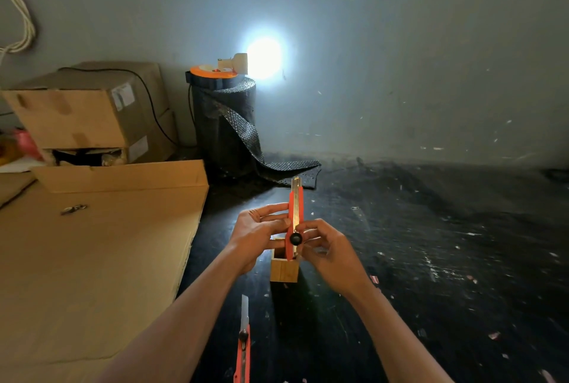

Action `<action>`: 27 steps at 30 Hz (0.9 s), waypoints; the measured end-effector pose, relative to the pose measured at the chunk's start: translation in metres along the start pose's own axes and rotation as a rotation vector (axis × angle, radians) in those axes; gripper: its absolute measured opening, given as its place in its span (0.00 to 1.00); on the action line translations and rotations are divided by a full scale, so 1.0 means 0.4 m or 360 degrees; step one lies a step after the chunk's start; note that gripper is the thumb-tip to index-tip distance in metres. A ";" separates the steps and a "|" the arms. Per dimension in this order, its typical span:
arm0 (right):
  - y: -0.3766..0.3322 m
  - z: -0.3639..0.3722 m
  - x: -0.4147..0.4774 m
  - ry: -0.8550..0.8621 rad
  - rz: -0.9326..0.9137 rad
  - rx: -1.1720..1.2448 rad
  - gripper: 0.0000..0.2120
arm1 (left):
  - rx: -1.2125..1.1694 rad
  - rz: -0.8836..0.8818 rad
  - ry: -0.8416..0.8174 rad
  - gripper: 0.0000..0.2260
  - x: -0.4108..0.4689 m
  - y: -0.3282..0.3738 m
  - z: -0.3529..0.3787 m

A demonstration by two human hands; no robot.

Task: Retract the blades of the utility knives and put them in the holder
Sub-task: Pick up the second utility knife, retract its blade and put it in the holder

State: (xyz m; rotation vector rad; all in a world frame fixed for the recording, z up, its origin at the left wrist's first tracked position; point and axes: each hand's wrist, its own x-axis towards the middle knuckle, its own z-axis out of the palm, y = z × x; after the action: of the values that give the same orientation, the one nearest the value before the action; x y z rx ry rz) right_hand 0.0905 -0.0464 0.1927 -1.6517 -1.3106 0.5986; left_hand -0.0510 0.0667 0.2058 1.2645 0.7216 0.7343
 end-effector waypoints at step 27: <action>0.003 -0.012 0.013 0.0067 -0.0143 -0.0132 0.13 | -0.0013 0.0058 0.0001 0.12 0.029 0.003 0.022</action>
State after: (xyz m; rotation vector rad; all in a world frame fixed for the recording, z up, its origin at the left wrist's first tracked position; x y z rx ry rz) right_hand 0.0964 -0.0432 0.1948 -1.6539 -1.3873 0.4590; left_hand -0.0371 0.0713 0.2074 1.2727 0.6969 0.7667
